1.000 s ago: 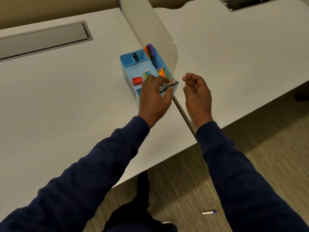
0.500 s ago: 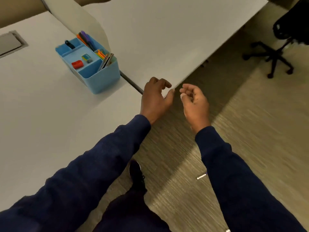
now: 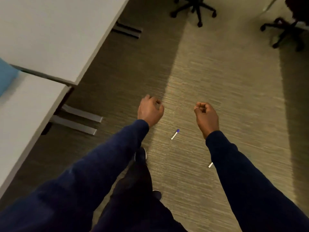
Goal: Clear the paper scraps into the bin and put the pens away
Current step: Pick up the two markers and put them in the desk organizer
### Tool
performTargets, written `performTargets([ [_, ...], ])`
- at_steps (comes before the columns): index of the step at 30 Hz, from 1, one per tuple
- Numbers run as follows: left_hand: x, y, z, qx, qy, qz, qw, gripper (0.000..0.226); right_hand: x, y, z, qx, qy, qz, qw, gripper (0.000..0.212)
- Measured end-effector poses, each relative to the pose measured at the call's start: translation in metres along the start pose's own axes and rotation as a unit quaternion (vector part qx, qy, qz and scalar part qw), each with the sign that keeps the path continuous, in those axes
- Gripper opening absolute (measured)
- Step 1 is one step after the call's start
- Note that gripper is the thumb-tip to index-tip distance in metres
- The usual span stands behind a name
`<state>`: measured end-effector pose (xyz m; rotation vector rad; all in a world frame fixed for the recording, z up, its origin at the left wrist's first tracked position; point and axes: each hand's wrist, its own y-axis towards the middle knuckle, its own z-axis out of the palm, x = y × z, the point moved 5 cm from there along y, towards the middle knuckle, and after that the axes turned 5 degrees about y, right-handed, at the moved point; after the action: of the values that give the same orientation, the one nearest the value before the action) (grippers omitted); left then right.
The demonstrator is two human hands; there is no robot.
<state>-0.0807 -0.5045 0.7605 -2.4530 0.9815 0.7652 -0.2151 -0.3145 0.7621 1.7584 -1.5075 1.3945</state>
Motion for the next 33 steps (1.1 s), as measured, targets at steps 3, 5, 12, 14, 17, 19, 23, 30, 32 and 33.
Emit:
performTargets([
  [3,-0.017,0.016,0.045,0.032,0.016,0.003,0.999,0.024,-0.041,0.023,-0.034,-0.028,-0.002,0.060,0.998,0.021],
  [5,-0.027,0.030,0.074,0.053,0.033,0.008,0.998,0.023,-0.066,0.039,-0.052,-0.043,0.001,0.101,0.994,0.023],
  [12,-0.044,0.087,0.160,0.125,0.099,0.016,0.987,0.023,-0.135,0.095,-0.095,-0.068,-0.028,0.205,0.976,0.023],
  [14,-0.047,0.103,0.184,0.148,0.125,0.029,0.981,0.025,-0.151,0.112,-0.103,-0.072,-0.037,0.220,0.972,0.028],
  [17,-0.047,0.118,0.222,0.188,0.163,0.035,0.968,0.026,-0.183,0.130,-0.113,-0.070,-0.049,0.246,0.965,0.028],
  [19,-0.043,0.123,0.251,0.213,0.184,0.032,0.959,0.027,-0.211,0.137,-0.120,-0.064,-0.058,0.264,0.961,0.028],
  [23,-0.030,0.127,0.327,0.249,0.230,0.045,0.940,0.028,-0.287,0.157,-0.131,-0.047,-0.070,0.305,0.948,0.030],
  [30,0.028,0.129,0.499,0.292,0.254,-0.005,0.922,0.029,-0.461,0.209,-0.134,-0.004,-0.114,0.336,0.935,0.031],
  [32,0.049,0.132,0.546,0.304,0.257,-0.019,0.917,0.030,-0.509,0.227,-0.133,0.008,-0.132,0.335,0.933,0.032],
  [33,0.060,0.134,0.569,0.309,0.258,-0.021,0.915,0.029,-0.533,0.236,-0.133,0.012,-0.140,0.336,0.931,0.033],
])
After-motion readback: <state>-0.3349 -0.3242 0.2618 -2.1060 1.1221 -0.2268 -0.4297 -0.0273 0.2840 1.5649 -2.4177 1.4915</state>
